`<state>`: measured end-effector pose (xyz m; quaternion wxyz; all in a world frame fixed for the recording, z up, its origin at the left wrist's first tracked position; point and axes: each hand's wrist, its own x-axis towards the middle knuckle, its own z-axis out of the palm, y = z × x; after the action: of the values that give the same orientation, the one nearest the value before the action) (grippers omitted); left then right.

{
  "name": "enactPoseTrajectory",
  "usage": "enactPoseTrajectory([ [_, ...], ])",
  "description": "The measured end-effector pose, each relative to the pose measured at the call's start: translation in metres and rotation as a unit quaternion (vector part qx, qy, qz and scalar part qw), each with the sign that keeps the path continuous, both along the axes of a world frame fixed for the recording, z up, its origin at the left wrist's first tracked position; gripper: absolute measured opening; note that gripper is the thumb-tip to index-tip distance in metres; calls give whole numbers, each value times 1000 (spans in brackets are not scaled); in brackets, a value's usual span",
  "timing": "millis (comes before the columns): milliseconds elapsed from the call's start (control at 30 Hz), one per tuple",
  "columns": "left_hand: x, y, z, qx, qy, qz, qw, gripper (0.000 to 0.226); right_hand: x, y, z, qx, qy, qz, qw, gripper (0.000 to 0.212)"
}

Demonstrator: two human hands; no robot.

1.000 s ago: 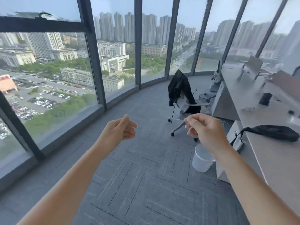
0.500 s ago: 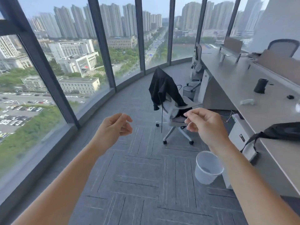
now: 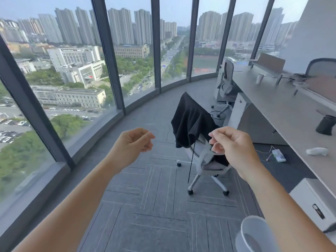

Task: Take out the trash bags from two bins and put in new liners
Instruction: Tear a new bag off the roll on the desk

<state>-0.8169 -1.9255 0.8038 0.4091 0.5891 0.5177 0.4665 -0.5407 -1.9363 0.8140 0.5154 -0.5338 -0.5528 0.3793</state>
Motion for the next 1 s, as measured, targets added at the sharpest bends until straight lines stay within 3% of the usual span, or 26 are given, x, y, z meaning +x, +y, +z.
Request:
enactPoseTrajectory([
  [433, -77, 324, 0, -30, 27, -92, 995, 11, -90, 292, -3, -22, -7, -66, 998, 16],
  [633, -67, 490, -21, -41, 52, -133, 989, 11, -86, 446, -29, -19, 15, -99, 995, 17],
  [1000, -27, 777, -3, -30, 69, -193, 978, 12, -67, 704, -33, -68, 47, -157, 984, 14],
])
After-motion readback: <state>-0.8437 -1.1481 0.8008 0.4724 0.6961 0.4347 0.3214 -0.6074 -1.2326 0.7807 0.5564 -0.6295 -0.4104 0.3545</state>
